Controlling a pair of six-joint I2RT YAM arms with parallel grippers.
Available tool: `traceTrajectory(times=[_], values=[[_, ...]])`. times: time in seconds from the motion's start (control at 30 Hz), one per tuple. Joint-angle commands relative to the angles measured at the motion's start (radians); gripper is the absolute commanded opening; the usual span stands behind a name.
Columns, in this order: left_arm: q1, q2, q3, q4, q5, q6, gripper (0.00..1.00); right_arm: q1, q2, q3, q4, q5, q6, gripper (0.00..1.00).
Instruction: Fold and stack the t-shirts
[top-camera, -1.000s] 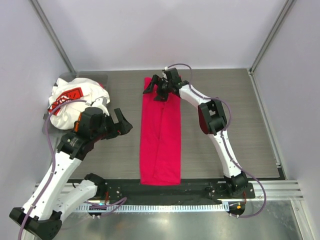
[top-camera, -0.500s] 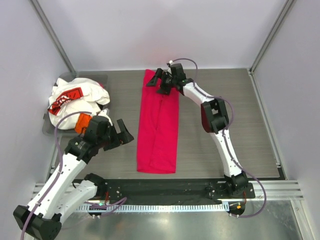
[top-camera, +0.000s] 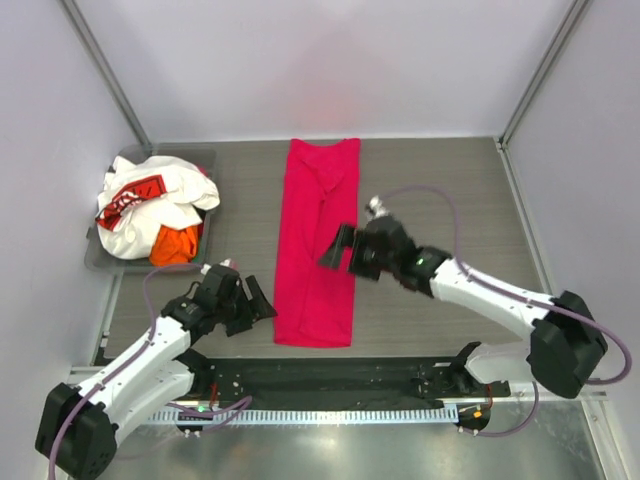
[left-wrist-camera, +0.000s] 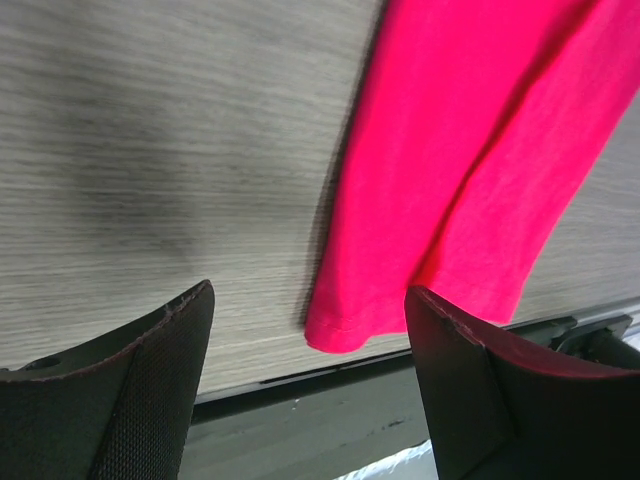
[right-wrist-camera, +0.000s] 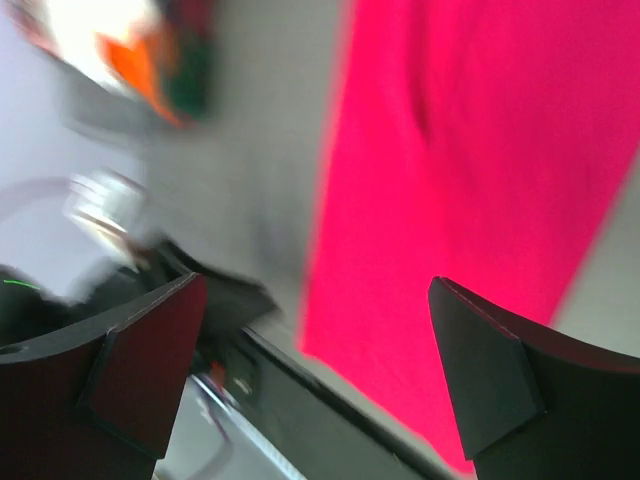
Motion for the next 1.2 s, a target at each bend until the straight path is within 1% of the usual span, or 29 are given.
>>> traceTrajectory(times=[0.0, 0.07, 0.1, 0.2, 0.23, 0.33, 0.37, 0.5, 0.6, 0.63, 0.67, 0.8, 0.83, 0.9, 0.93, 1.0, 1.03, 1.1, 1.17], values=[[-0.025, -0.013, -0.037, 0.116, 0.027, -0.047, 0.78, 0.159, 0.005, -0.238, -0.089, 0.208, 0.206, 0.99], [-0.037, -0.028, -0.068, 0.128, 0.029, -0.065, 0.77, 0.225, -0.021, -0.333, -0.027, 0.222, 0.263, 0.95], [-0.043, -0.030, -0.077, 0.133, 0.029, -0.075, 0.77, 0.286, -0.020, -0.350, -0.010, 0.252, 0.303, 0.94], [-0.068, -0.046, -0.112, 0.151, 0.030, -0.107, 0.75, 0.352, 0.006, -0.373, -0.014, 0.301, 0.343, 0.91], [-0.076, -0.051, -0.120, 0.156, 0.027, -0.114, 0.73, 0.363, 0.018, -0.376, -0.017, 0.311, 0.351, 0.87], [-0.099, -0.077, -0.149, 0.159, 0.018, -0.144, 0.71, 0.388, 0.029, -0.393, -0.016, 0.320, 0.386, 0.82], [-0.106, -0.083, -0.163, 0.161, 0.017, -0.148, 0.68, 0.396, 0.035, -0.398, -0.017, 0.322, 0.400, 0.77], [-0.119, -0.120, -0.190, 0.161, 0.018, -0.170, 0.63, 0.461, 0.023, -0.413, -0.084, 0.357, 0.466, 0.73], [-0.122, -0.145, -0.210, 0.161, 0.012, -0.177, 0.59, 0.494, 0.002, -0.444, -0.092, 0.374, 0.513, 0.66], [-0.123, -0.151, -0.215, 0.162, 0.009, -0.180, 0.56, 0.498, -0.001, -0.451, -0.092, 0.375, 0.523, 0.60], [-0.125, -0.154, -0.221, 0.162, 0.010, -0.182, 0.55, 0.506, -0.006, -0.468, -0.092, 0.375, 0.542, 0.57], [-0.129, -0.160, -0.224, 0.167, 0.017, -0.181, 0.52, 0.540, -0.017, -0.497, -0.092, 0.389, 0.582, 0.52], [-0.132, -0.159, -0.226, 0.171, 0.015, -0.177, 0.49, 0.540, -0.017, -0.502, -0.091, 0.391, 0.586, 0.48], [-0.134, -0.154, -0.230, 0.179, 0.012, -0.179, 0.45, 0.540, -0.018, -0.501, -0.089, 0.407, 0.579, 0.45], [-0.135, -0.151, -0.235, 0.196, 0.013, -0.180, 0.39, 0.540, -0.014, -0.498, -0.088, 0.411, 0.578, 0.41], [-0.137, -0.145, -0.241, 0.216, 0.017, -0.185, 0.33, 0.540, -0.011, -0.491, -0.086, 0.414, 0.572, 0.37], [-0.140, -0.143, -0.241, 0.219, 0.015, -0.187, 0.24, 0.540, -0.009, -0.494, -0.088, 0.412, 0.570, 0.30], [-0.143, -0.139, -0.238, 0.233, 0.015, -0.187, 0.20, 0.540, -0.011, -0.501, -0.086, 0.412, 0.570, 0.26], [-0.149, -0.136, -0.233, 0.243, 0.013, -0.190, 0.20, 0.540, -0.024, -0.517, -0.086, 0.411, 0.576, 0.25]])
